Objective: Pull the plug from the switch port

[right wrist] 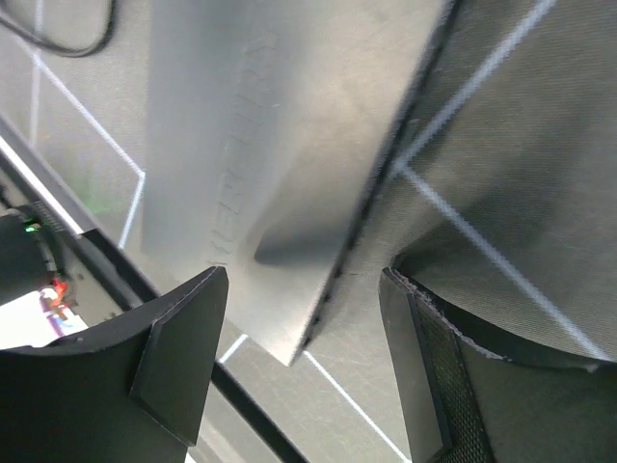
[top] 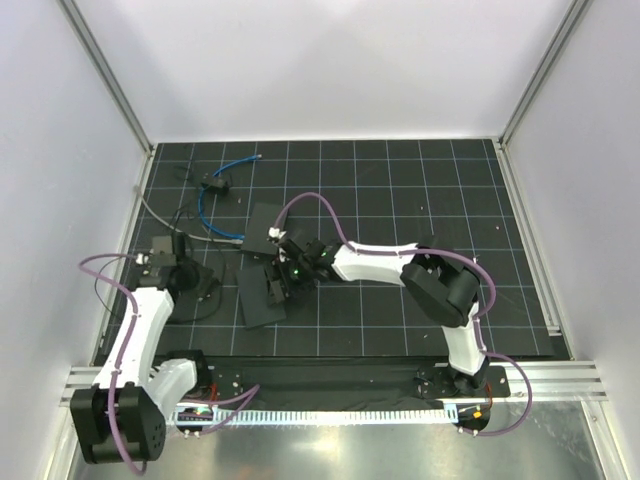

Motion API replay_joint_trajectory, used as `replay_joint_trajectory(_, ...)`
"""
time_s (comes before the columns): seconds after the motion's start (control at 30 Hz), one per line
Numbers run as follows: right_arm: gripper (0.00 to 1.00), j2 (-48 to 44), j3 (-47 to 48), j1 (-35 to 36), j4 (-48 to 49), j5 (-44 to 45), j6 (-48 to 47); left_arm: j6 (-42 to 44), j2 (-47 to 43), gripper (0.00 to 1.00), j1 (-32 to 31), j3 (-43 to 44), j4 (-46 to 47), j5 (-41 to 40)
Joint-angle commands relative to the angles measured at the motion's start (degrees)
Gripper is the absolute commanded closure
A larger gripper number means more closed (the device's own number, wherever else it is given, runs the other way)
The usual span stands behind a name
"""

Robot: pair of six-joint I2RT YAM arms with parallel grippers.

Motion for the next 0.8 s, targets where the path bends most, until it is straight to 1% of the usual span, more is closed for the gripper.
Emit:
replay_joint_trajectory(0.0, 0.28, -1.3, 3.7, -1.4, -5.2, 2.9, -4.3, -3.8, -2.2, 0.94, -5.5, -2.4, -1.3, -1.7)
replay_joint_trajectory(0.03, 0.27, -1.3, 4.3, -2.5, -5.6, 2.5, -5.5, -4.6, -2.4, 0.98, -8.3, -2.8, -1.9, -2.4)
replay_joint_trajectory(0.07, 0.27, -1.0, 5.4, -3.1, -6.2, 0.8, -5.9, -6.4, -2.5, 1.00, -9.1, -3.9, -3.0, -3.1)
replay_joint_trajectory(0.2, 0.27, 1.1, 8.7, -5.4, -7.3, -2.9, -7.7, -10.8, -4.8, 1.00, -10.7, -7.6, -4.1, -6.2)
replay_joint_trajectory(0.33, 0.27, 4.6, 14.5, -6.1, -9.4, -5.9, -9.3, -13.6, -5.5, 1.00, -13.5, -9.9, -4.2, -8.3)
replay_joint_trajectory(0.47, 0.28, 7.4, 16.6, -6.0, -7.6, -6.8, -6.4, -14.9, -3.1, 1.00, -17.1, -9.9, -3.4, -9.3)
replay_joint_trajectory(0.63, 0.29, 9.3, 17.3, -6.1, -4.6, -8.8, -3.9, -18.4, 0.9, 1.00, -23.6, -10.8, -0.8, -9.5)
replay_joint_trajectory(0.77, 0.30, 10.9, 18.5, -6.1, -3.1, -10.6, -3.2, -21.6, 0.9, 1.00, -27.7, -12.3, 0.2, -10.2)
